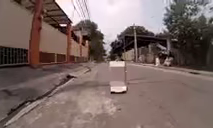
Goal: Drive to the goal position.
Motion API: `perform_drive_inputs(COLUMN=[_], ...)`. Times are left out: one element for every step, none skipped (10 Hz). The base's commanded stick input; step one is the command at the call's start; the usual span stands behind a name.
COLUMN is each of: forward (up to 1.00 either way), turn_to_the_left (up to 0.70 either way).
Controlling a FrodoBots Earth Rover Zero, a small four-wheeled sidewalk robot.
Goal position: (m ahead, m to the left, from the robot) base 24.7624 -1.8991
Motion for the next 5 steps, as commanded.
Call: perform_drive_inputs(forward=[0.0, 0.0, 0.0, 0.0, 0.0], turn_to_the_left=[1.0, 1.0, 1.0, 1.0, 1.0])
